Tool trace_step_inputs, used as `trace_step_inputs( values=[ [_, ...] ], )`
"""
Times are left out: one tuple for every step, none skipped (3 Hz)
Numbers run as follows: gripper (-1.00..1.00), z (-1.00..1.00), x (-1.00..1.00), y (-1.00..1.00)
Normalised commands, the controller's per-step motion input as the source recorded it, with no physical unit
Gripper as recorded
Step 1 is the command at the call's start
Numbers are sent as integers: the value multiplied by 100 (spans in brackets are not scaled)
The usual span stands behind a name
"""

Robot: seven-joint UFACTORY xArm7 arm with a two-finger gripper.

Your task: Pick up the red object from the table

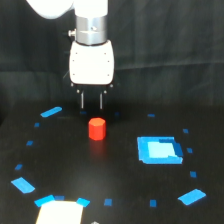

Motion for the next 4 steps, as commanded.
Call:
trace_step_inputs(
  values=[
    [100, -92, 100, -5],
    [100, -100, 100, 4],
    [100, -100, 43, -29],
    [100, -100, -26, -15]
  ],
)
